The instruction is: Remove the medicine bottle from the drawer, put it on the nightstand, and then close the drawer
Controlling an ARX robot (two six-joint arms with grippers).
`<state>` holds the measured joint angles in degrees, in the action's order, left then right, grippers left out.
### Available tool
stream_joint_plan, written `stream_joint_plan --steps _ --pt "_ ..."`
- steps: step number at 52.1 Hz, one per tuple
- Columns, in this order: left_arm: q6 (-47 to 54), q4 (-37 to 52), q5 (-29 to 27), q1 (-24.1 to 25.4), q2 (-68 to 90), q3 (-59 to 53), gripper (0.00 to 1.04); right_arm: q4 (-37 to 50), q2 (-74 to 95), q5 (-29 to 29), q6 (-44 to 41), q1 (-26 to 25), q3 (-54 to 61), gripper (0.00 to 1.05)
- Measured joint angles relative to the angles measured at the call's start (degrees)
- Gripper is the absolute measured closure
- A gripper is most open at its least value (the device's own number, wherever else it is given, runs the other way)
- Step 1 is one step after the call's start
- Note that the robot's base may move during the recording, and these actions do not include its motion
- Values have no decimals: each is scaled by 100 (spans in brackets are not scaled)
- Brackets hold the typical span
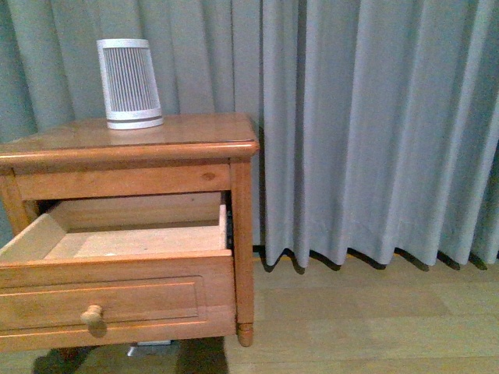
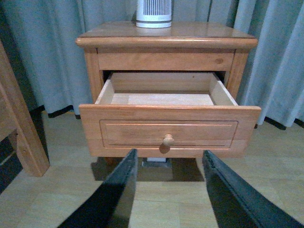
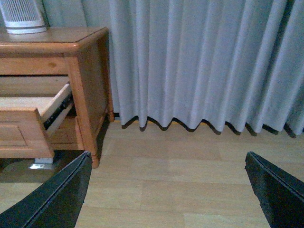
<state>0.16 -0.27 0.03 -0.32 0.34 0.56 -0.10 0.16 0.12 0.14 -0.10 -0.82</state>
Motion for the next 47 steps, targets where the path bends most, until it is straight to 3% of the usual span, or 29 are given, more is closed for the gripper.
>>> stream_joint_plan --steps 7,9,30,33,35,38,42,47 --pt "-2 0 4 2 -9 0 10 0 0 -11 0 0 0 7" --pt "0 0 -2 0 -11 0 5 0 -2 -2 0 0 0 7" --pt "-2 4 -31 2 -24 0 7 0 0 -42 -2 0 0 7" --pt "-2 4 -24 2 -22 0 7 98 214 815 -120 262 -13 7" --pt "-4 4 -35 2 -24 -2 7 442 662 1609 -129 498 -63 7" --pt "-2 4 -20 2 -22 -2 7 1102 1593 2273 -125 544 -256 7" --pt "-2 4 -22 2 -24 -2 7 1766 2990 2323 -22 433 -850 7" --pt "-2 4 -15 2 -24 -2 7 1821 4468 2094 87 420 -1818 7"
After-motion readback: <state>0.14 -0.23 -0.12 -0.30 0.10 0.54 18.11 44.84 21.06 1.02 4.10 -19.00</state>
